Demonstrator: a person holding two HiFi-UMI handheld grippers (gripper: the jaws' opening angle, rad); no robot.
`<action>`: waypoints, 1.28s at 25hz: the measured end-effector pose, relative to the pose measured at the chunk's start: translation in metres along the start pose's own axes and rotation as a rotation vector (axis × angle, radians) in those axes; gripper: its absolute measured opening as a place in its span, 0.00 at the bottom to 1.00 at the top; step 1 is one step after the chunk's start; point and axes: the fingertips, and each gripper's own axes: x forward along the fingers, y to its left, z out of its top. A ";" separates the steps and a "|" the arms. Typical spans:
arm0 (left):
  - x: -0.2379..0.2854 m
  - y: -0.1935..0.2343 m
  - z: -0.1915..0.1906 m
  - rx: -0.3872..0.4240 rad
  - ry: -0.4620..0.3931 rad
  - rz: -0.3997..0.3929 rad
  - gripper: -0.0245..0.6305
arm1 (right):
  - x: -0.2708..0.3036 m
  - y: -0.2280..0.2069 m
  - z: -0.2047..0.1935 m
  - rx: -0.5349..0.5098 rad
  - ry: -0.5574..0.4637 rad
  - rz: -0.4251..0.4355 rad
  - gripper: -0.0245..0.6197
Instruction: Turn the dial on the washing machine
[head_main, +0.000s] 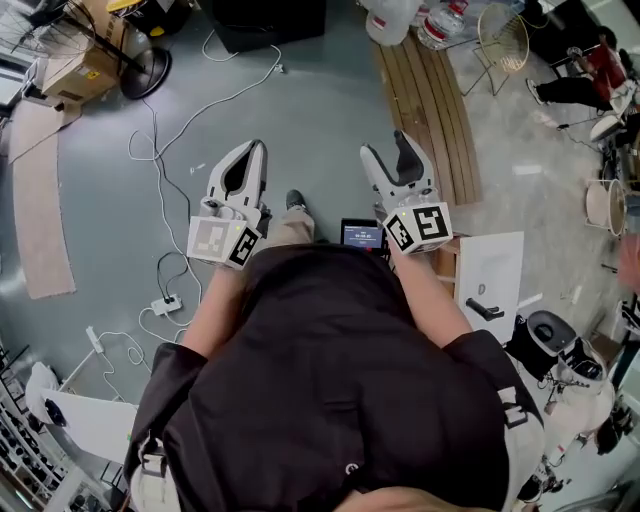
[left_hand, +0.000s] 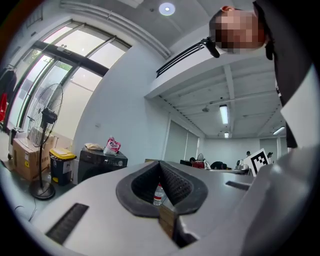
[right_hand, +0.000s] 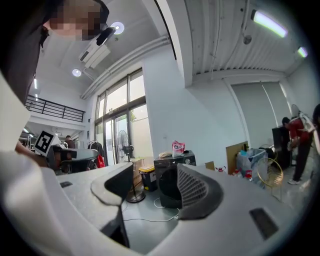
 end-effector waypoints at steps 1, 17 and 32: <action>0.008 0.010 0.001 -0.007 -0.002 0.002 0.03 | 0.013 -0.001 0.001 0.001 0.002 0.006 0.47; 0.114 0.147 -0.003 -0.155 0.030 -0.043 0.03 | 0.183 -0.022 0.019 -0.041 0.041 0.001 0.47; 0.268 0.191 0.000 -0.097 0.057 0.030 0.03 | 0.298 -0.148 0.020 0.028 0.027 0.032 0.47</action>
